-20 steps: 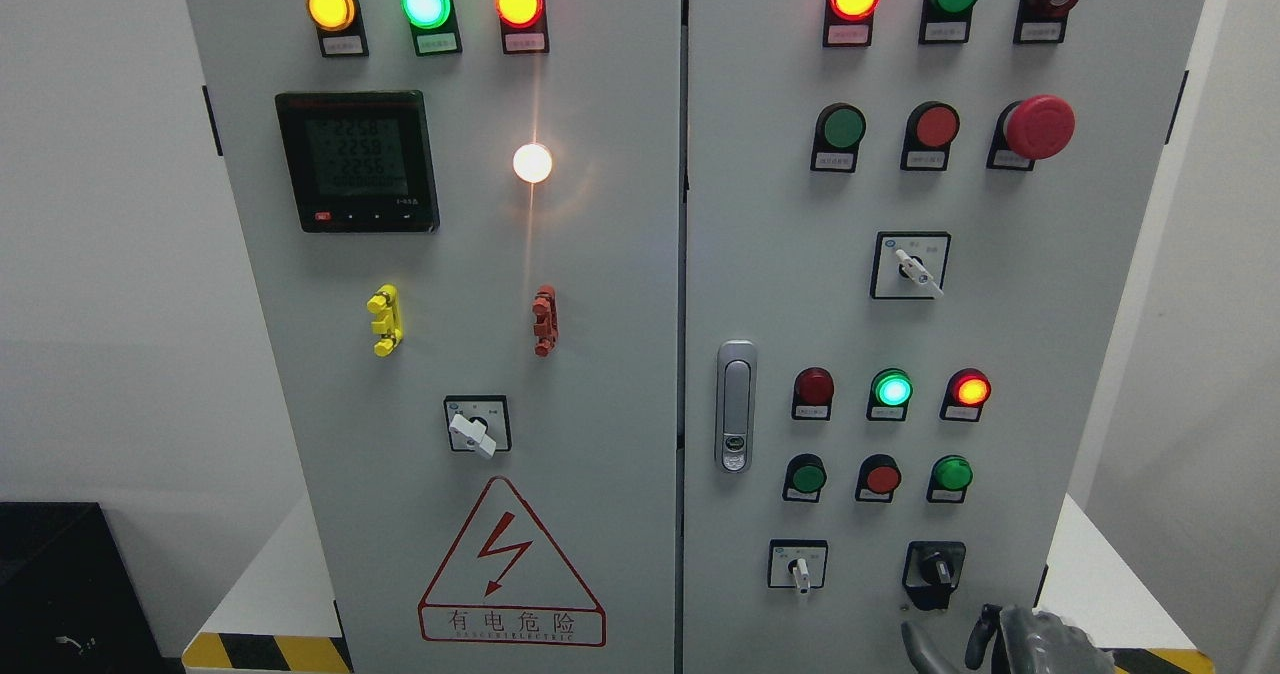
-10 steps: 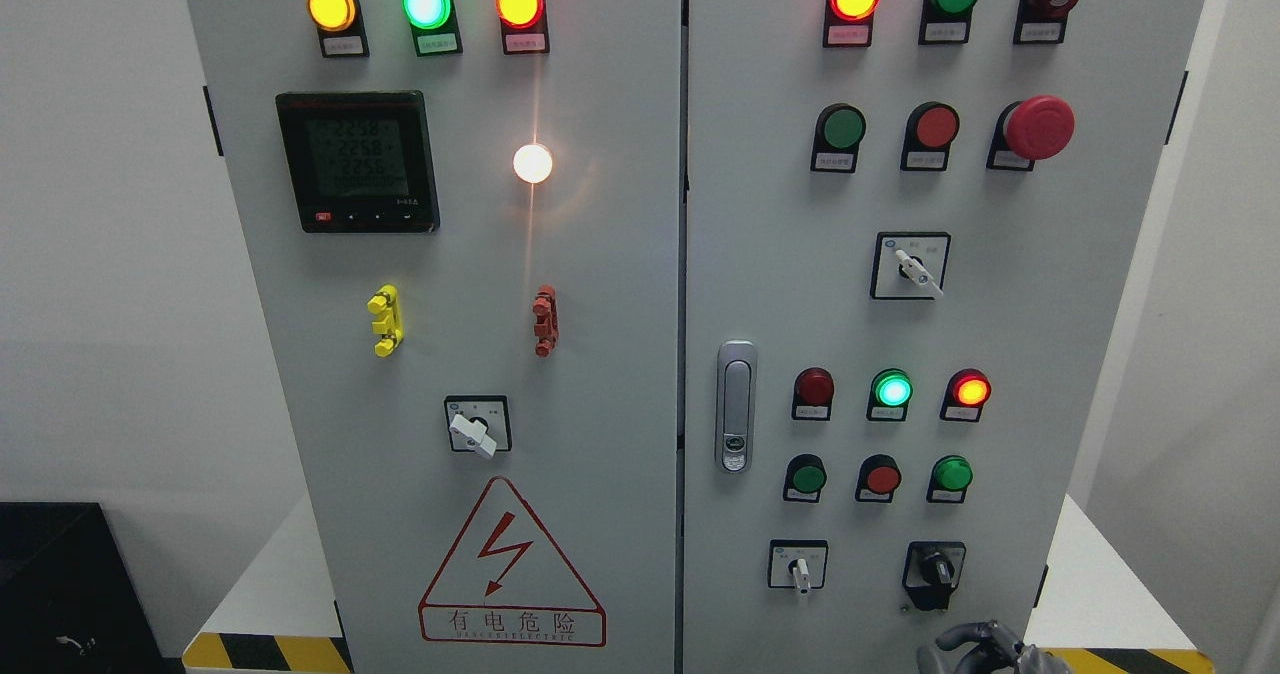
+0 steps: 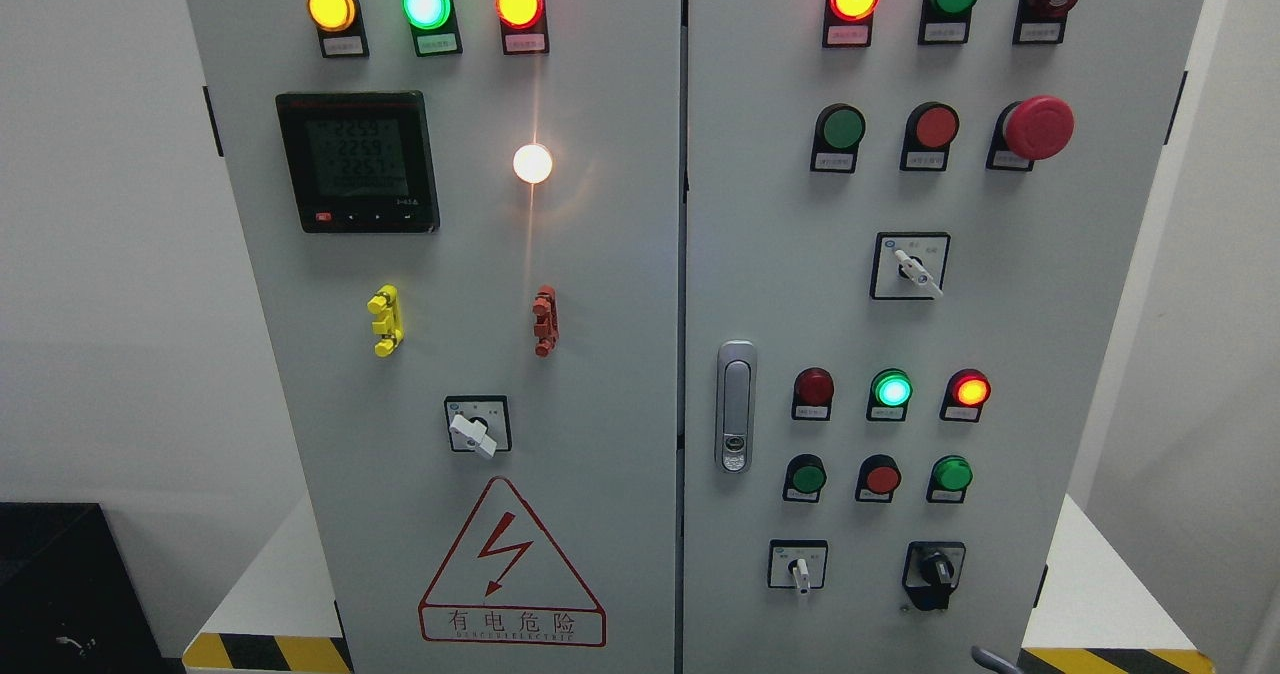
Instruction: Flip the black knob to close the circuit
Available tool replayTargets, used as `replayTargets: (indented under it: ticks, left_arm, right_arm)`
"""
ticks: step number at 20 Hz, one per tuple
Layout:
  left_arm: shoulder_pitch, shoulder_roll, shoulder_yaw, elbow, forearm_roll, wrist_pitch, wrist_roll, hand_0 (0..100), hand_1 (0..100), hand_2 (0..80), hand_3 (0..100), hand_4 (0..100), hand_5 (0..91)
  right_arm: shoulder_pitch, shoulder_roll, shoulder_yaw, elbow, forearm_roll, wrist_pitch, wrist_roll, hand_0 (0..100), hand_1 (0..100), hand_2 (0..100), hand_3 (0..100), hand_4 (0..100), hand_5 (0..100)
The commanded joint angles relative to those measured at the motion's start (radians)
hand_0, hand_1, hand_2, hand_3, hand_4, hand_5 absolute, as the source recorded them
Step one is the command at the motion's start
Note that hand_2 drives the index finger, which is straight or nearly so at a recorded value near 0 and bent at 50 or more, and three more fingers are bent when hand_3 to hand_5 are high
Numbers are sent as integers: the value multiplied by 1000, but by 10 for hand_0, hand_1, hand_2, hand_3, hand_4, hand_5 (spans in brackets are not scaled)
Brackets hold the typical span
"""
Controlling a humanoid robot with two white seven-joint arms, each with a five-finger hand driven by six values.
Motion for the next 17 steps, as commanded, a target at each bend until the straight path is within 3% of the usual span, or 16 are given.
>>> replayTargets:
  ticks: [1, 3, 5, 7, 10, 17]
  left_arm:
    - [21, 1, 0, -23, 0, -1, 0, 120, 556, 0, 0, 0, 0]
    - [21, 1, 0, -23, 0, -1, 0, 120, 556, 0, 0, 0, 0]
    - [21, -1, 0, -23, 0, -1, 0, 120, 556, 0, 0, 0, 0]
    - [21, 1, 0, -23, 0, -1, 0, 120, 556, 0, 0, 0, 0]
    - [21, 1, 0, -23, 0, -1, 0, 120, 556, 0, 0, 0, 0]
    - [21, 1, 0, -23, 0, -1, 0, 120, 556, 0, 0, 0, 0]
  right_arm:
    - [66, 24, -5, -20, -155, -33, 65, 0, 0, 76, 187, 138, 14]
    - [71, 24, -7, -17, -190, -38, 108, 0, 0, 44, 148, 96, 0]
    - [73, 24, -7, -13, -207, -38, 118, 0, 0, 0, 89, 26, 0]
    - [73, 24, -7, -11, -230, -38, 119, 0, 0, 0, 77, 14, 0]
    - [73, 24, -10, -11, -236, -38, 153, 0, 0, 0, 63, 4, 0]
    - [71, 24, -11, -7, -236, -38, 153, 0, 0, 0, 25, 0, 0]
